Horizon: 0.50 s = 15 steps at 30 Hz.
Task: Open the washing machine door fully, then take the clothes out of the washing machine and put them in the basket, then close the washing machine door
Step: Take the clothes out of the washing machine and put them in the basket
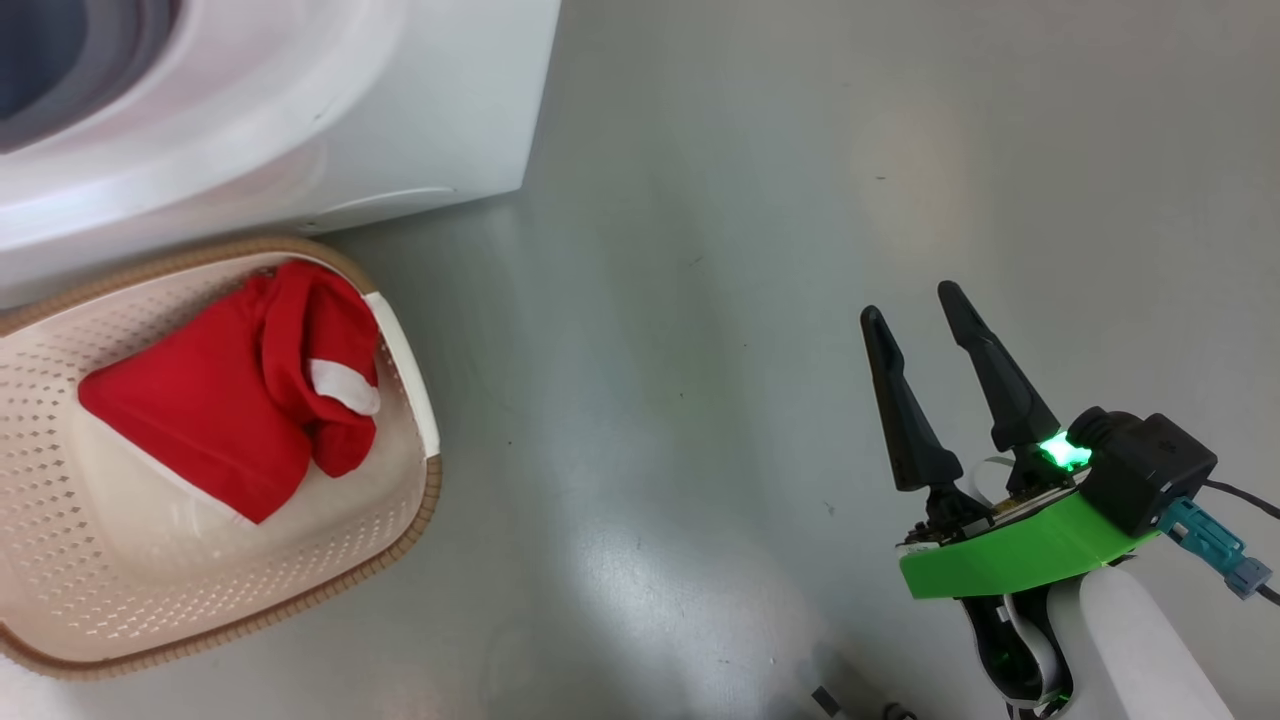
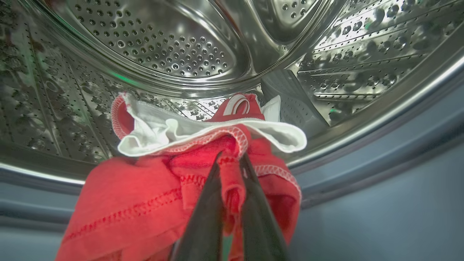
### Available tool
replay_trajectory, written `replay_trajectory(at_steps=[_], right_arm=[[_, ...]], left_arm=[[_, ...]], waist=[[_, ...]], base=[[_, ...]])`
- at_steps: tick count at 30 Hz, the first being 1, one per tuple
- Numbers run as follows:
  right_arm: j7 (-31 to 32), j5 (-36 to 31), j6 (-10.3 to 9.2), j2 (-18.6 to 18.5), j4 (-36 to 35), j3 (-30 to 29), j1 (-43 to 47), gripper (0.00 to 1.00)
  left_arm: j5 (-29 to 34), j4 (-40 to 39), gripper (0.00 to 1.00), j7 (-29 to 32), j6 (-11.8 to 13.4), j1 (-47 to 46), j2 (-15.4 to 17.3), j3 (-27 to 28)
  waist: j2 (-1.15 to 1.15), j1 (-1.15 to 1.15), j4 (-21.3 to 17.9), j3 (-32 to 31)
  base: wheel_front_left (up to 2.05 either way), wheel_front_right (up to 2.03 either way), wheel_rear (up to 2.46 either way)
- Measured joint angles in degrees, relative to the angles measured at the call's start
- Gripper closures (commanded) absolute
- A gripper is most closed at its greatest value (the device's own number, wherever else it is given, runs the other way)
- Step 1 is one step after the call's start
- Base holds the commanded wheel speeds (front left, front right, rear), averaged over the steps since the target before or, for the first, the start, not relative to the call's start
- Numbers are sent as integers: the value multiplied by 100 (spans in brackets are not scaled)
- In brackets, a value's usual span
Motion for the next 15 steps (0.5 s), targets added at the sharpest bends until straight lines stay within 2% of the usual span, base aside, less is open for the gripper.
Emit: replay_trajectory(at_steps=[8,15], right_arm=[[0,-8,0,-1,47,-32,0,0],[0,-9,0,-1,120,-107,1,0]], left_arm=[[-315,-432,100,1,-8,266,-131,71],[-671,-1161,100,0,-59,766,-324,357]], waist=[[0,0,93,-145],[0,0,185,-353]], base=[[0,0,0],[0,0,0]])
